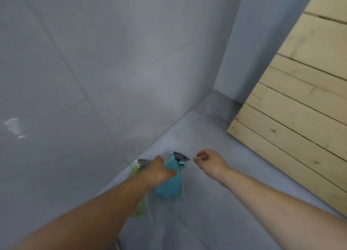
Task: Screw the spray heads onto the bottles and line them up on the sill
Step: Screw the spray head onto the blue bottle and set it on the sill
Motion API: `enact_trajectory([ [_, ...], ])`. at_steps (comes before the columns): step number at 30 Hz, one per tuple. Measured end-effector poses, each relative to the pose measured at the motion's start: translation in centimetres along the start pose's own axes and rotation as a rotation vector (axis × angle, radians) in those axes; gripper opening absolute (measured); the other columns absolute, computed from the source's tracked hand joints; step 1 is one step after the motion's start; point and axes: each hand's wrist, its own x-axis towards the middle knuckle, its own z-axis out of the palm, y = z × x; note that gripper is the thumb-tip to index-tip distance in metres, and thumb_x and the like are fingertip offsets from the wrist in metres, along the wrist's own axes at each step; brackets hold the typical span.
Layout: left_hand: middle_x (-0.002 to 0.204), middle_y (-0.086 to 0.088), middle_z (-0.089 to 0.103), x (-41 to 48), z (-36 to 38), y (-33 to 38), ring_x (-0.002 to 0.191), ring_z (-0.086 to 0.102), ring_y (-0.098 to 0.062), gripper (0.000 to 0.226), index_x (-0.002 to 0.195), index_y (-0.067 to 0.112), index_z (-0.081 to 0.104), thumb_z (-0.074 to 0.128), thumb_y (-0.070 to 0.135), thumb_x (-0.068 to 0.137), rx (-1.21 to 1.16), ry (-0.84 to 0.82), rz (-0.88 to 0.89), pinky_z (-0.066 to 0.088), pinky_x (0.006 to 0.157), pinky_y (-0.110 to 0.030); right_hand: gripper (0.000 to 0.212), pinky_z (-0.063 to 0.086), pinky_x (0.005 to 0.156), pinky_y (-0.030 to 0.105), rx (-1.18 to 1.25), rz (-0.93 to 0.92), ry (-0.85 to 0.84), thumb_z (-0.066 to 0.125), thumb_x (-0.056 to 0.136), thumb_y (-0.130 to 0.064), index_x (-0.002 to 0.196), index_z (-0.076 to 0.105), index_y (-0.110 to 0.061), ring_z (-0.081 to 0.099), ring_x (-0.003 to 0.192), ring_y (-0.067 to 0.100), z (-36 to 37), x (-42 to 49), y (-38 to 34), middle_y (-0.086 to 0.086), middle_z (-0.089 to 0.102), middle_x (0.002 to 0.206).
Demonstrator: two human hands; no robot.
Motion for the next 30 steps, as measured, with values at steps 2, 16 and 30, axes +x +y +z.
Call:
enact_trajectory([
  [2,0.134,-0.013,0.059,1.2,1.2,-0.9,0.119,0.062,-0.029,0.068,0.14,0.008,0.044,0.074,0.04,0.088,0.028,0.006,-0.01,0.047,0.085,-0.029,0.033,0.047,0.072,0.028,-0.008,0.028,-0.005,0.067,0.087,-0.033,0.11,0.065,-0.009,0.064,0.091,0.025,1.4,1.5,1.0,0.008,0.067,0.099],
  [16,0.128,-0.007,0.061,6.5,6.3,-5.3,0.113,0.066,-0.026,0.074,0.127,0.01,0.045,0.087,0.039,0.074,-0.317,-0.011,-0.142,0.059,0.096,-0.041,0.06,0.051,0.093,0.032,-0.118,0.104,0.033,0.071,0.075,-0.052,0.122,0.064,-0.016,0.061,0.114,0.029,8.4,10.3,3.5,0.013,0.063,0.128],
  [30,0.121,-0.007,0.063,5.8,6.7,-6.1,0.108,0.067,-0.024,0.065,0.118,0.014,0.046,0.089,0.035,0.074,-0.414,-0.029,-0.135,0.06,0.089,-0.038,0.033,0.049,0.067,0.034,-0.026,0.165,-0.072,0.084,0.068,-0.032,0.076,0.072,-0.003,0.06,0.073,0.023,8.2,10.3,4.0,0.01,0.062,0.074],
])
